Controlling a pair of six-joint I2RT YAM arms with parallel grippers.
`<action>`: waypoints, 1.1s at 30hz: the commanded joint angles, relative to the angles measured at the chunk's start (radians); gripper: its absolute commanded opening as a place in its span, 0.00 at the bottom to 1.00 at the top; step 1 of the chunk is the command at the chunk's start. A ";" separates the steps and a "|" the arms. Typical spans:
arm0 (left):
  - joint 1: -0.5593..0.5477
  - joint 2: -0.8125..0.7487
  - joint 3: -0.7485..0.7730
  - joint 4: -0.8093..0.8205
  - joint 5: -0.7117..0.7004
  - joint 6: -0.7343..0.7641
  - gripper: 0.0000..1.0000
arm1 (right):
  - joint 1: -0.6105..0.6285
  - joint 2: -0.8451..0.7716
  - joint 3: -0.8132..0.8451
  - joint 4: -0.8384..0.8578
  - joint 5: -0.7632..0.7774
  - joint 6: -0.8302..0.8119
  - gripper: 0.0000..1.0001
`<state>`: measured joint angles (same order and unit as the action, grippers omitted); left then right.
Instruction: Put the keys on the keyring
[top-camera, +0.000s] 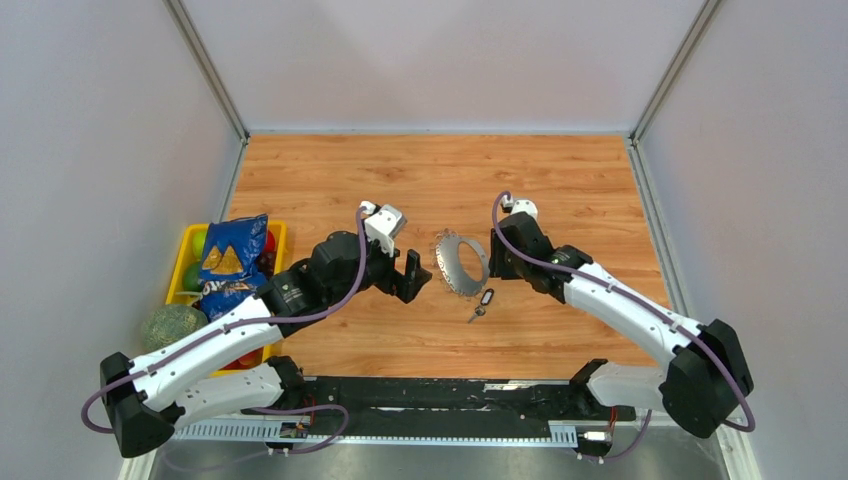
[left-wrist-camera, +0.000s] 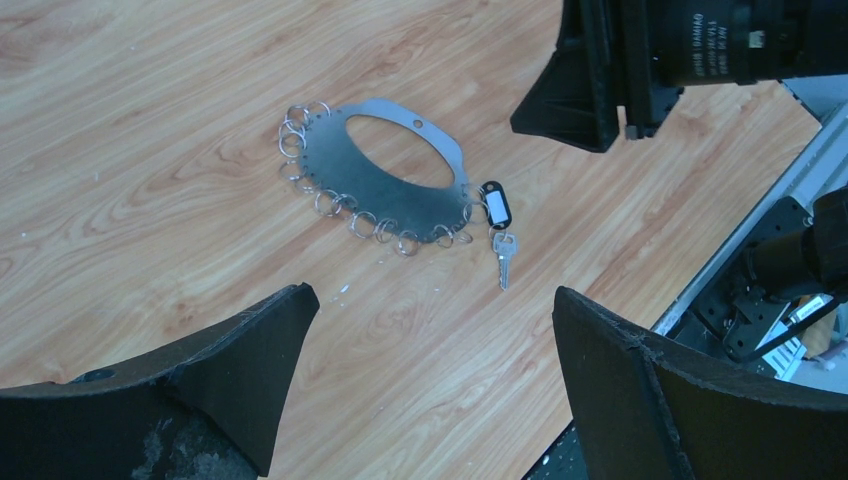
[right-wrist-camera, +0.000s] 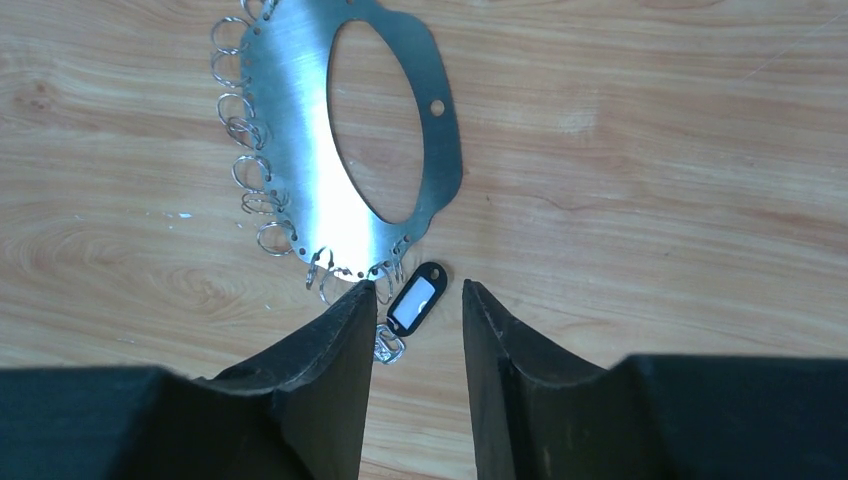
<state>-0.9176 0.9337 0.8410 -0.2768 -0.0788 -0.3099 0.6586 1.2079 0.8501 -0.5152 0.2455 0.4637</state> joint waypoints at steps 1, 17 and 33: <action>-0.002 -0.014 -0.020 0.047 0.022 -0.014 1.00 | -0.013 0.059 -0.014 0.093 -0.067 0.021 0.40; -0.002 0.026 -0.025 0.065 0.053 -0.023 1.00 | -0.014 0.234 -0.025 0.148 -0.185 0.005 0.38; -0.001 0.027 -0.016 0.057 0.051 -0.013 1.00 | -0.014 0.289 -0.016 0.170 -0.158 0.005 0.29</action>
<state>-0.9176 0.9619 0.8158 -0.2466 -0.0414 -0.3168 0.6464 1.4799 0.8188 -0.3847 0.0700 0.4667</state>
